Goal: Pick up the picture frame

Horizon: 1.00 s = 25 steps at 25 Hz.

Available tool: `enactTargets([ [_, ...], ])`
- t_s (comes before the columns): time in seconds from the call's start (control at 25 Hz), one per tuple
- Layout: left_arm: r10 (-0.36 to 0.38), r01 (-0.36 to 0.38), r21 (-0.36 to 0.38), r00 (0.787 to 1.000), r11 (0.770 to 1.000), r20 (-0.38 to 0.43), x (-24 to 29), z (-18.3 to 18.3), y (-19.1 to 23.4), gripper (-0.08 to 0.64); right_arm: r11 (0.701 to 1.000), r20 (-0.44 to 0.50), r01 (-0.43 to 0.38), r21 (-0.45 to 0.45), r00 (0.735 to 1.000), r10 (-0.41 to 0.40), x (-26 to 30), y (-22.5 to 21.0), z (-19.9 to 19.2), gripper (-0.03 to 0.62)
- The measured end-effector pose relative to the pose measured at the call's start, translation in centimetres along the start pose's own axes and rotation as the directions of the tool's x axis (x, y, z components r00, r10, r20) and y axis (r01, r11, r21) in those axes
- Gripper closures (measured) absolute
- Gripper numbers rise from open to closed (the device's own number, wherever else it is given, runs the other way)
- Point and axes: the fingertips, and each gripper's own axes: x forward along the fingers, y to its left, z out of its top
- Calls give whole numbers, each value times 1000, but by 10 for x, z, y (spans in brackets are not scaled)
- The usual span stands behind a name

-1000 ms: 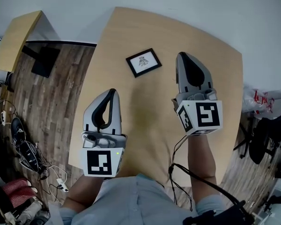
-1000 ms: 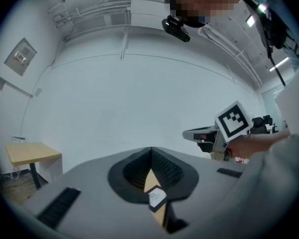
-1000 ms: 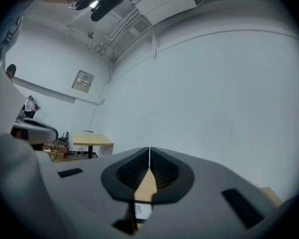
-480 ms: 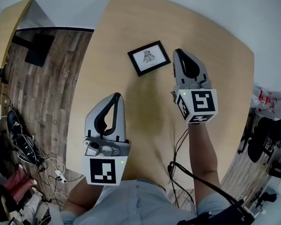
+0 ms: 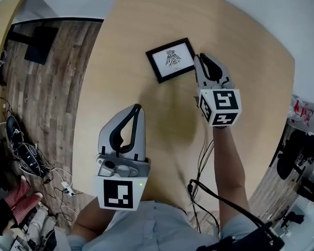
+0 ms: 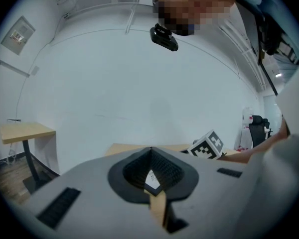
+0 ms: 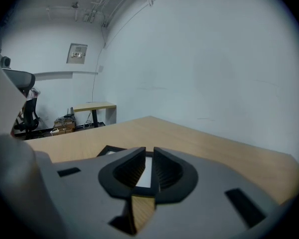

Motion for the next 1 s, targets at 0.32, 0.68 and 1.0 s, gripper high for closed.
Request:
enactTargets([
  [0.32, -13, 13, -6, 999, 1000, -37, 5, -12, -2, 560, 1000, -89, -30, 1, 996, 30, 22, -3, -27, 486],
  [0.68, -2, 2, -8, 998, 1000, -62, 10, -21, 4, 560, 1000, -183, -22, -8, 983, 20, 35, -8, -47, 483],
  [1.0, -6, 6, -11, 997, 1000, -73, 11, -24, 2, 560, 998, -268, -63, 27, 961, 68, 41, -8, -52, 486],
])
